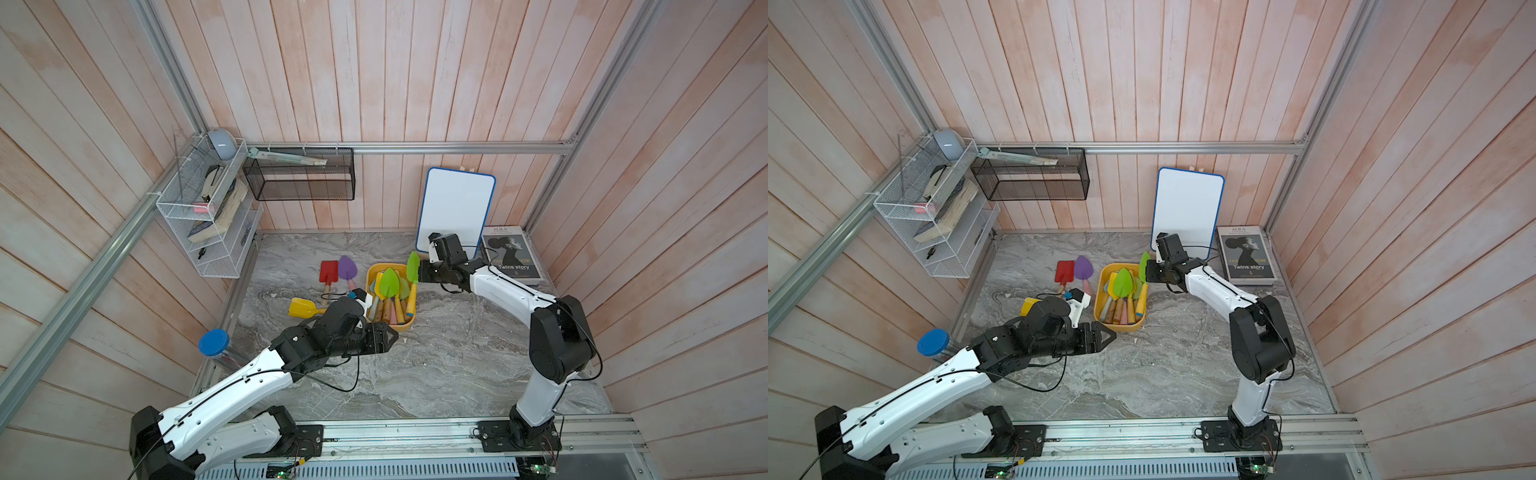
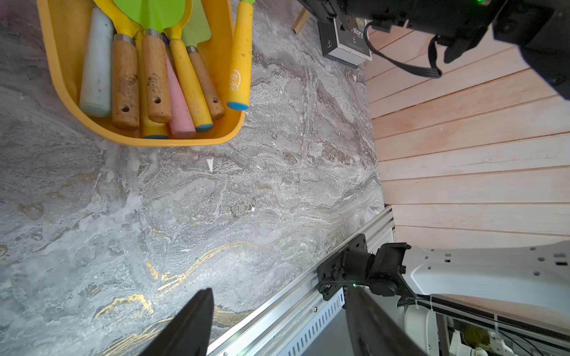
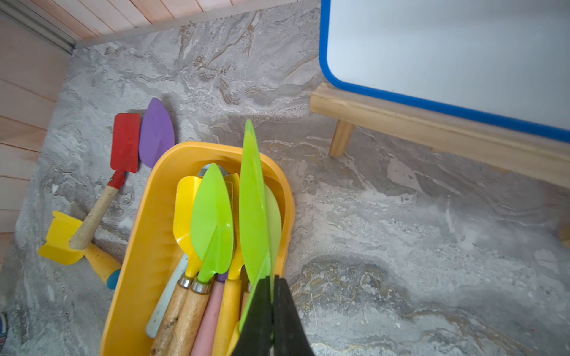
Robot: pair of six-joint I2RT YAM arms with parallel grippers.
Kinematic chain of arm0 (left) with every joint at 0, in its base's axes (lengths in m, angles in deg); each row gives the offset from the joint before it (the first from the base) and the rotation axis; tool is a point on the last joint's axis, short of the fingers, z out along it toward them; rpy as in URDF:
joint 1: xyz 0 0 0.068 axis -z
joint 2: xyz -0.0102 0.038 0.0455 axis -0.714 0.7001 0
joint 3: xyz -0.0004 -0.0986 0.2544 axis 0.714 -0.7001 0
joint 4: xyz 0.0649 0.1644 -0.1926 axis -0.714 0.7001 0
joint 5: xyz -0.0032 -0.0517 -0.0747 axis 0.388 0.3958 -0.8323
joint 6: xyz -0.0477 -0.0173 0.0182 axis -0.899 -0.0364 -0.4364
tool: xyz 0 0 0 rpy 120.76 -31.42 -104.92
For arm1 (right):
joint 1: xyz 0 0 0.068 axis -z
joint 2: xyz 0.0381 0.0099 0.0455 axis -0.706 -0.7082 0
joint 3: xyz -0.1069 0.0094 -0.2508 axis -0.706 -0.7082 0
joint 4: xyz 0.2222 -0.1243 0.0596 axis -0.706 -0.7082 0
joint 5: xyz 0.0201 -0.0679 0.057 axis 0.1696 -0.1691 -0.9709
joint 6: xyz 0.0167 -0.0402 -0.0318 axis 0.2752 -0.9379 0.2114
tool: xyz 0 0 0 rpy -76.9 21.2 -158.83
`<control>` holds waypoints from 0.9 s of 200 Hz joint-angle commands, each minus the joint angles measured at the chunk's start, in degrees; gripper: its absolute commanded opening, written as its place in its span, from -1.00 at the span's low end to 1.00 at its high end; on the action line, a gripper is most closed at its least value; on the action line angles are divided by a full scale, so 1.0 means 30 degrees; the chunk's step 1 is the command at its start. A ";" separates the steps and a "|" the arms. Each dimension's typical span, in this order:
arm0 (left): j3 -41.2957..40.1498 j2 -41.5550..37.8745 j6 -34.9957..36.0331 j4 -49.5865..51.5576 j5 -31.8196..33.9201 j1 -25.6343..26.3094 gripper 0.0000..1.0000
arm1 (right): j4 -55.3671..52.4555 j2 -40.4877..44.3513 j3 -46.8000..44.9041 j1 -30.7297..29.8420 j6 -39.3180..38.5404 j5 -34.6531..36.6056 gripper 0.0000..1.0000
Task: Put the shovel into the storage box
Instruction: Place the shovel in the storage box.
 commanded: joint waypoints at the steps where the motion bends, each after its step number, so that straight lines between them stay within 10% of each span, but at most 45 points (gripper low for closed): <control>1: -0.0160 -0.0347 0.0386 0.0128 0.0348 0.0003 0.46 | -0.1026 -0.0857 0.0924 -0.0199 -0.0363 0.0902 -1.00; 180: -0.0321 -0.0463 0.0460 0.0691 0.0294 -0.0143 0.46 | -0.2363 -0.3868 0.2772 -0.1240 -0.0968 0.0570 -1.00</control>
